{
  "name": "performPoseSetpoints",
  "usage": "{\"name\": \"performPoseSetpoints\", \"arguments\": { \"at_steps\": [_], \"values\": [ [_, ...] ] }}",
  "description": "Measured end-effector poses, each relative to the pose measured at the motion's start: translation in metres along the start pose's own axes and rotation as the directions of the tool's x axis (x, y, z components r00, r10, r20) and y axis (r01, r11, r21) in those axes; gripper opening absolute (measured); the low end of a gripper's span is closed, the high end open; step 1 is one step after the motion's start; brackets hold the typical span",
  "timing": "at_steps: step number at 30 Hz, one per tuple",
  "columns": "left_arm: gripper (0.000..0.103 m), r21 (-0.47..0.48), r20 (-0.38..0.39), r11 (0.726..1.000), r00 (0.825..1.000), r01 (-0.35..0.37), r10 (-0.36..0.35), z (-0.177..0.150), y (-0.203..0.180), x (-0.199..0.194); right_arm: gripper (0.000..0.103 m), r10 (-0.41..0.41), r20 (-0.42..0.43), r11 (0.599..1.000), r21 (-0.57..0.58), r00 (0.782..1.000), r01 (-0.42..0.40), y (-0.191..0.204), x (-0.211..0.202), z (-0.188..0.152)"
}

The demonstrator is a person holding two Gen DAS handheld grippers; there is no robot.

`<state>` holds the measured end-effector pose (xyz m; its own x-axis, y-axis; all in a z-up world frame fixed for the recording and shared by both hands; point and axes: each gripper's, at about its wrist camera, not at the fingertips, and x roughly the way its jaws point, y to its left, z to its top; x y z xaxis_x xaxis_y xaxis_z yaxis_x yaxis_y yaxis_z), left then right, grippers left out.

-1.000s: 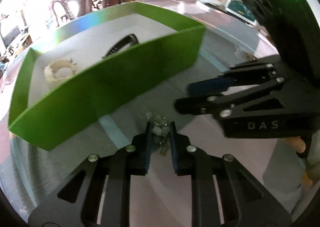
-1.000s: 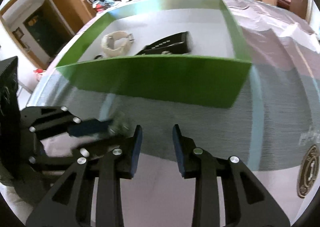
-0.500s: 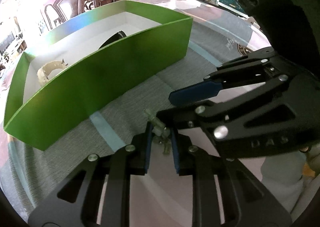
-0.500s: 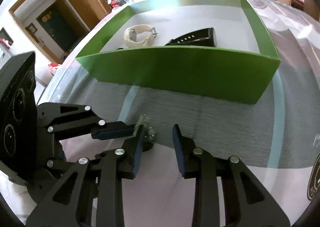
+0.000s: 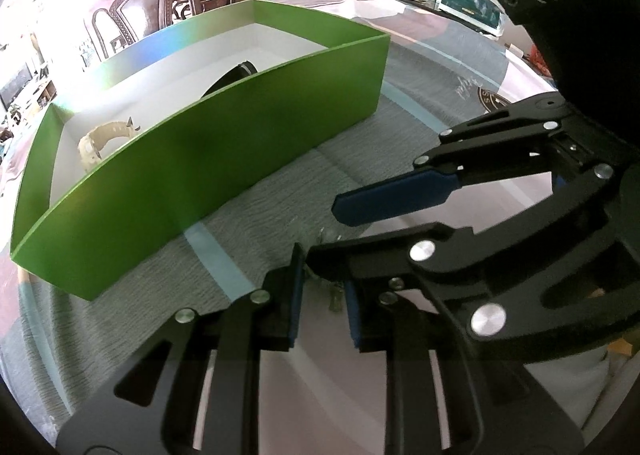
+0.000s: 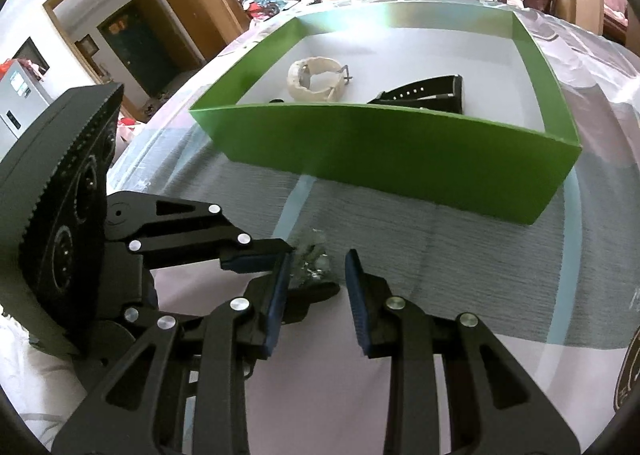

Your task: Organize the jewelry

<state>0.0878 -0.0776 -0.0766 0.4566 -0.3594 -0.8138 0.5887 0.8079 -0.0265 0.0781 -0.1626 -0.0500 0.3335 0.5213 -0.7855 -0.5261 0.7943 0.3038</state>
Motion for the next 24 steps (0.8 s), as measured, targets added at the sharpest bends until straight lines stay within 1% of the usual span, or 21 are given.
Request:
{"name": "performPoseSetpoints", "arguments": {
  "at_steps": [2,3,8,9,10,13,15,17,19,22,24],
  "values": [
    [0.020,0.004,0.000,1.000,1.000,0.000,0.000,0.000,-0.001,0.000,0.023,0.002,-0.002,1.000,-0.007,1.000,-0.002,0.003,0.002,0.000],
    [0.020,0.006,0.000,1.000,1.000,0.003,-0.003,0.000,-0.001,0.000,0.011,0.007,-0.004,1.000,-0.011,1.000,-0.007,0.004,0.003,0.000],
    [0.018,0.005,-0.001,1.000,1.000,0.001,-0.001,0.000,0.000,0.000,0.008,-0.019,0.018,1.000,-0.024,1.000,0.020,0.009,0.000,-0.002],
    [0.018,0.003,-0.002,1.000,1.000,-0.012,0.012,0.000,0.001,0.000,0.000,-0.028,0.032,0.999,-0.029,0.999,0.029,0.009,-0.002,-0.001],
    [0.018,0.000,-0.002,1.000,1.000,-0.020,0.020,0.000,0.002,-0.001,0.000,-0.050,0.048,0.998,-0.027,0.998,0.051,0.008,-0.005,-0.001],
    [0.018,-0.019,-0.006,0.999,1.000,-0.030,0.030,0.000,0.007,0.000,0.000,-0.070,0.072,0.998,0.016,0.995,0.069,-0.003,-0.012,0.003],
    [0.018,-0.032,-0.007,0.999,0.999,-0.035,0.035,0.001,0.010,0.000,0.000,-0.097,0.085,0.995,0.042,0.992,0.093,-0.011,-0.016,0.005],
    [0.018,-0.036,-0.008,0.999,0.999,-0.037,0.036,0.000,0.011,-0.001,0.000,-0.097,0.084,0.994,0.052,0.992,0.093,-0.015,-0.017,0.006],
    [0.018,-0.036,-0.008,0.999,0.999,-0.037,0.036,0.000,0.011,-0.001,0.000,-0.095,0.073,0.995,0.036,0.993,0.092,-0.013,-0.015,0.007],
    [0.018,-0.042,-0.008,0.999,0.999,-0.035,0.034,0.000,0.012,-0.001,0.000,-0.120,0.052,0.993,0.012,0.991,0.120,-0.010,-0.008,0.006],
    [0.018,-0.051,-0.006,0.998,0.999,-0.034,0.034,0.000,0.014,-0.002,0.000,-0.138,0.041,0.990,0.017,0.990,0.137,-0.013,-0.005,0.005]
  ]
}}
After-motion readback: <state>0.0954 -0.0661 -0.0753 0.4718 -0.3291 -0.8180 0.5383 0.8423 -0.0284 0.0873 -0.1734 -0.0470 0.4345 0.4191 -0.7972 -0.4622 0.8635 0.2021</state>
